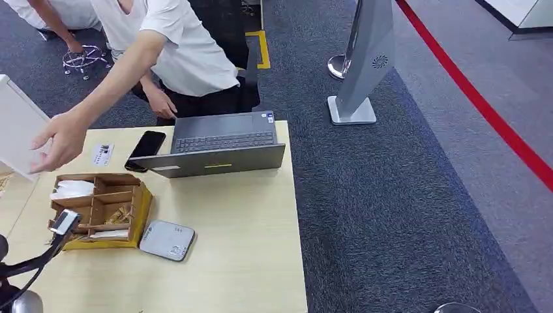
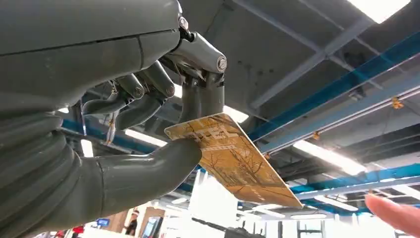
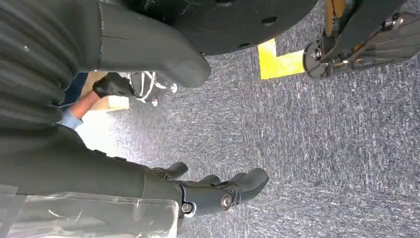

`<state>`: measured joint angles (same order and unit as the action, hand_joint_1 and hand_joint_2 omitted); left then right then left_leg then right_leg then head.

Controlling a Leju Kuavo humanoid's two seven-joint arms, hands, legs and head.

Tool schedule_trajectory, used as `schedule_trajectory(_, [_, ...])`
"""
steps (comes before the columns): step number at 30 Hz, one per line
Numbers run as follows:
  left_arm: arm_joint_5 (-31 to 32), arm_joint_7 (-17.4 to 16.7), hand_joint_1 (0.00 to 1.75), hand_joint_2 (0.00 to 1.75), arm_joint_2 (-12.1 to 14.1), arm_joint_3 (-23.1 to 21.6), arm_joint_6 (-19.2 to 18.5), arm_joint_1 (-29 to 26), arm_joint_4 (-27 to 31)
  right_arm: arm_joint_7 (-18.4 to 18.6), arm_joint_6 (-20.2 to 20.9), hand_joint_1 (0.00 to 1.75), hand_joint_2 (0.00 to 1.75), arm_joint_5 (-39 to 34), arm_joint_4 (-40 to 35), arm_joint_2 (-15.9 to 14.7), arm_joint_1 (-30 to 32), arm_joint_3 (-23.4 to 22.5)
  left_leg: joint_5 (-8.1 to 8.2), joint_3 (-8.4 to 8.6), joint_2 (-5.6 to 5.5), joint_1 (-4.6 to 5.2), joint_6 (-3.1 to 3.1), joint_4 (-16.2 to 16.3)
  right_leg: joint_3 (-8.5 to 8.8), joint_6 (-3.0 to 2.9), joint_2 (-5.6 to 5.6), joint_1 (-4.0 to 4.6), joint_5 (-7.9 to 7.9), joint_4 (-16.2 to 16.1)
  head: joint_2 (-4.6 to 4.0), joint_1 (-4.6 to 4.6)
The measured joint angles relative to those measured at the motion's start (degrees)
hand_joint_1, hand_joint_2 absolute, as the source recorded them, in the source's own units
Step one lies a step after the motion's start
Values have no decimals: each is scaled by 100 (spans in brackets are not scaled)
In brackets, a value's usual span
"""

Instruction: Pass the card to the sensor for recognition and then transmit it.

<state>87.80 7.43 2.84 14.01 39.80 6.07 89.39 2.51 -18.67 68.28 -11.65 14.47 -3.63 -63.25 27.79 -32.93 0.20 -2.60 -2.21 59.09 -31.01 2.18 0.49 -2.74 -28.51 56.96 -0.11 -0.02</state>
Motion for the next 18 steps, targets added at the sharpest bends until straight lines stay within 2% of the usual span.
schedule_trajectory(5, [13,-653,175,175,378,-85,-2,320,-538,-26,94,0,175,98,0,-2,-2,17,-1,4,6,-3,-1,0,-2,-2,5,2,2,2,0,-2])
schedule_trajectory(10, [15,-703,175,175,562,-179,0,427,-809,-28,101,0,175,98,0,-2,-4,33,-1,2,8,-1,0,0,-2,-1,10,0,2,1,0,0])
schedule_trajectory(18, [15,-706,175,175,660,-216,0,485,-979,-26,101,0,175,98,0,-2,-4,35,0,2,8,-1,-1,0,-6,-1,9,1,1,0,0,-2])
